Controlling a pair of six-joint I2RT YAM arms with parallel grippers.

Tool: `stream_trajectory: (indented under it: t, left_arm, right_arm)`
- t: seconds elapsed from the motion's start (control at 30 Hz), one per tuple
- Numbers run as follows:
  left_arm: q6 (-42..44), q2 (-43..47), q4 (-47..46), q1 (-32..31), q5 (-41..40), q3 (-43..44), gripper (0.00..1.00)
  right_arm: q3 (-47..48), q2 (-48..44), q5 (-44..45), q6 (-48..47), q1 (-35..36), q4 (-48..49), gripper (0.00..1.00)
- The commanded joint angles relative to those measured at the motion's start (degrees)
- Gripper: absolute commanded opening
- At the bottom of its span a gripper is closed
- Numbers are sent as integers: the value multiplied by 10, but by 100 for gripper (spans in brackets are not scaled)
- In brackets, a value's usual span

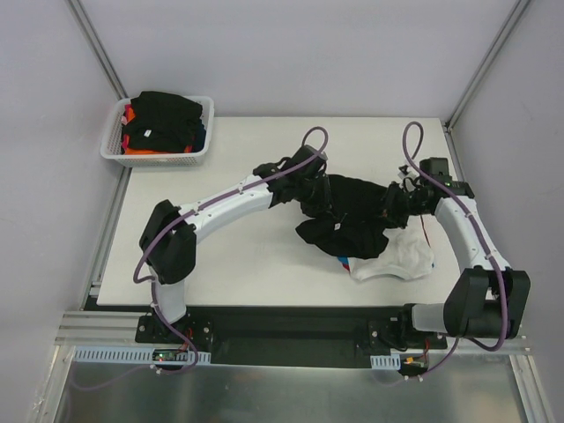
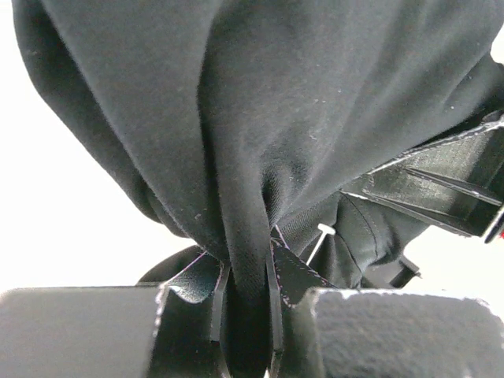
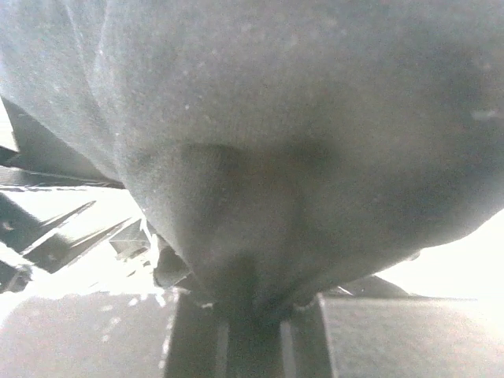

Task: Fold and stack the t-shirts

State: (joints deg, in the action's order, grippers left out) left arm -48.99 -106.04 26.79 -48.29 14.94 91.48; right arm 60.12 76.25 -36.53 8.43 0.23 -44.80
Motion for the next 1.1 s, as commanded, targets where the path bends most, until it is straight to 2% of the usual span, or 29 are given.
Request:
stream_trajectory:
  t: [0.0,0.2,0.43,0.67,0.9,1.07]
  left_arm:
    - [-28,-20,71,-7,-29,24,0]
    - [-39,-72,71,-53,-11,65,0]
    - [-31,-120,71,-88,-2,120,0]
    - [-39,-147,71,-92,-42,130,0]
    - [-62,-168,69,-95,-52,128,0]
    - [-62,-192,67,-94,-49,148,0]
  right_arm:
    - [33,-15,30,-53,-70,-55,1]
    - [43,-7,27,-81,-115,-95,1]
    - [40,0,-22,-99,-181,-102,1]
    - [47,20,-43,-45,-199,-47,1]
    - [83,58,-69,-15,-237,-42,1]
    - [125,59,1,-67,-243,-130,1]
